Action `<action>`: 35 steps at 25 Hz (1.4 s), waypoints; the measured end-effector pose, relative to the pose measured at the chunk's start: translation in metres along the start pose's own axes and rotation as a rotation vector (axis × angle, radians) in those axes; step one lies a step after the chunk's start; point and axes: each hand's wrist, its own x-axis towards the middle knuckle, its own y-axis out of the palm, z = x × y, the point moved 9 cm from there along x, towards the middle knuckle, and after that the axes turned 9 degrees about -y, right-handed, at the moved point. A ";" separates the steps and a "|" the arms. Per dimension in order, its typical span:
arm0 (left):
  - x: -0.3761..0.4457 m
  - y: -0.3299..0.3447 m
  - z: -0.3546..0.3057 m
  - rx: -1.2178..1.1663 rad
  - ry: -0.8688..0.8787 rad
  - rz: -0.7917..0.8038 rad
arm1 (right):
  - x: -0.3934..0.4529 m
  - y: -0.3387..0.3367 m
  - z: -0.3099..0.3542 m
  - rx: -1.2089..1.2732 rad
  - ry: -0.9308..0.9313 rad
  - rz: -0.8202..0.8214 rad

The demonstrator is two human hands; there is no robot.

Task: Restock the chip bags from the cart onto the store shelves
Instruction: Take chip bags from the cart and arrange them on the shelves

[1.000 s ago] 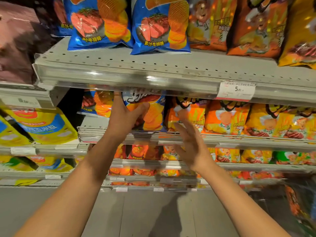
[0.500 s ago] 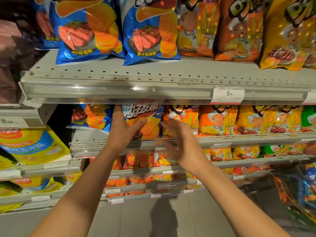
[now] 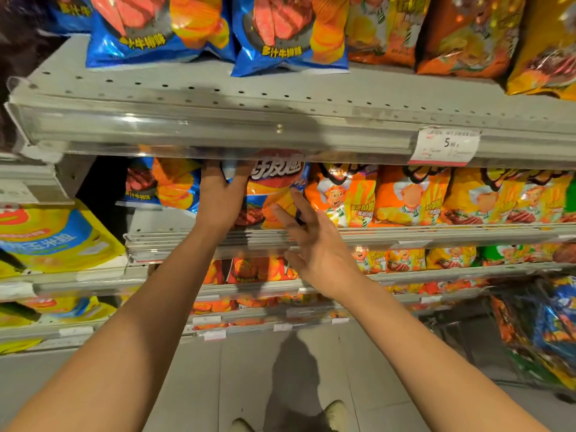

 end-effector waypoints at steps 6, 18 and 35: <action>0.001 0.006 0.014 0.031 0.033 -0.017 | -0.006 -0.030 0.023 0.022 0.034 -0.230; -0.026 -0.015 0.007 0.043 0.008 0.052 | 0.001 -0.016 0.020 0.112 0.102 -0.069; -0.038 -0.129 0.020 0.043 0.064 -0.025 | 0.054 0.003 0.092 0.526 -0.066 -0.092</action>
